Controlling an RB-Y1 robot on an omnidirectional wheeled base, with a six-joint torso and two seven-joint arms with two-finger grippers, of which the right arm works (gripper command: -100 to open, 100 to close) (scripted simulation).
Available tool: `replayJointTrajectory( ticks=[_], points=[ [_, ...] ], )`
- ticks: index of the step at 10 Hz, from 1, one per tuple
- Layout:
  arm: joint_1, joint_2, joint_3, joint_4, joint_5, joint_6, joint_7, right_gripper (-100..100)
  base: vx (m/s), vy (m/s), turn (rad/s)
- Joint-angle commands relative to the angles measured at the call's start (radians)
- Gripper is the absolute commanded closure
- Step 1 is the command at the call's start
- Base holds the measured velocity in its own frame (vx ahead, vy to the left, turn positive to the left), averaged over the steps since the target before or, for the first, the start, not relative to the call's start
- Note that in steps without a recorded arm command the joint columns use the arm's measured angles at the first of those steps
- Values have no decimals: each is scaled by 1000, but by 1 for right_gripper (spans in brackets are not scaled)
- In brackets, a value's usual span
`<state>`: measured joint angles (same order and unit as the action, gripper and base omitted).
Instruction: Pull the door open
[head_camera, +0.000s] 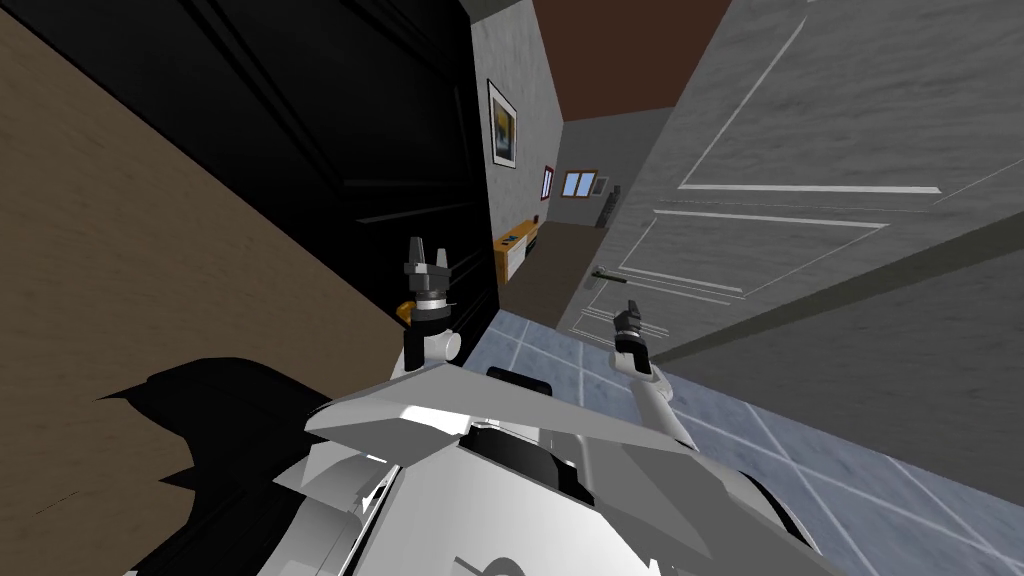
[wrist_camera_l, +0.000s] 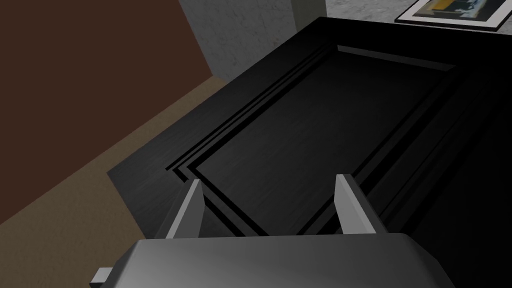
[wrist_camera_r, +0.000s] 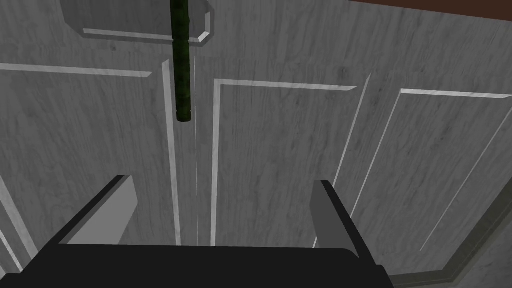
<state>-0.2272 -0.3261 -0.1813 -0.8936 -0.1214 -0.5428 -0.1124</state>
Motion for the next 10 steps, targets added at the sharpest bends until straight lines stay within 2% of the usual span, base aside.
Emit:
replayJointTrajectory(
  ticks=[1,2,6,7,10],
  points=[
    [-27,-10,-7,50,-8,0,-4,-100,85,-57,148],
    [-27,-10,-7,60,-8,0,-4,-100,54,-37,46],
    [-85,-33,-23,174,-25,3,-12,-100,59,-41,125],
    [-109,-42,-30,220,-32,5,-16,-100,86,-63,209],
    [-141,-54,-38,284,-42,7,-20,-100,76,-64,100]
  ],
)
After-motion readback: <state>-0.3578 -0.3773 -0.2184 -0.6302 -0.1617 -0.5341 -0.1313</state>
